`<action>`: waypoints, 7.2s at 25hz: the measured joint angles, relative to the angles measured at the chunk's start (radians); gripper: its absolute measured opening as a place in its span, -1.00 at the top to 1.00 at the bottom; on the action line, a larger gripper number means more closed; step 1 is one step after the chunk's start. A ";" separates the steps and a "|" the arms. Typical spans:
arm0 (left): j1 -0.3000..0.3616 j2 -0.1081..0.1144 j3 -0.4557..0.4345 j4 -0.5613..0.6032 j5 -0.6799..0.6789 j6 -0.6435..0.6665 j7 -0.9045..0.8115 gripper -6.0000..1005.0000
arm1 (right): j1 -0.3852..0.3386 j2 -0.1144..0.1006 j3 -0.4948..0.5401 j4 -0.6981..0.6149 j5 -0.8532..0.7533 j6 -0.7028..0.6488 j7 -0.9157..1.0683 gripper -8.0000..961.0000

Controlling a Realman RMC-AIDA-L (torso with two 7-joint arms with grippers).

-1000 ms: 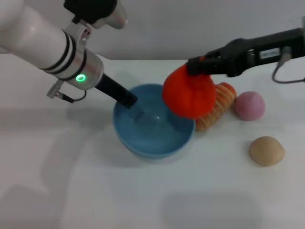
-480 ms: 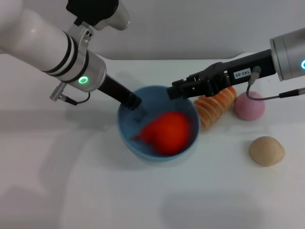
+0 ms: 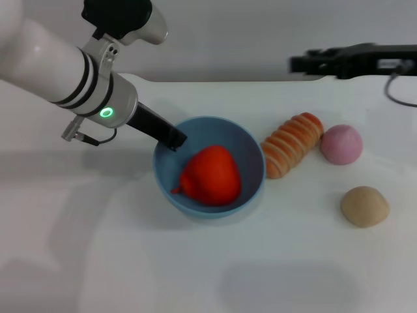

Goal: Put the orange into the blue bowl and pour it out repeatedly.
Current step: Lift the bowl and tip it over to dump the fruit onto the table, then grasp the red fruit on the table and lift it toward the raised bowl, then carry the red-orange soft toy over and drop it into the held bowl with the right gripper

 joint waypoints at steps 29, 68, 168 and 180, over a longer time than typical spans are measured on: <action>0.193 -0.004 0.497 0.421 0.340 -0.472 0.192 0.99 | -0.354 0.006 0.038 0.579 0.930 0.107 -0.965 -0.54; 0.545 -0.005 0.846 0.342 0.426 -1.431 0.895 0.99 | -0.321 0.003 0.049 0.614 0.956 0.076 -0.996 -0.54; 0.176 -0.002 0.235 0.167 -0.134 -0.133 0.025 0.99 | 0.056 -0.022 0.010 0.216 -0.028 -0.363 -0.049 0.91; 0.177 0.000 0.235 0.162 -0.125 -0.163 0.031 0.99 | 0.047 -0.005 0.021 0.230 -0.024 -0.316 -0.071 0.40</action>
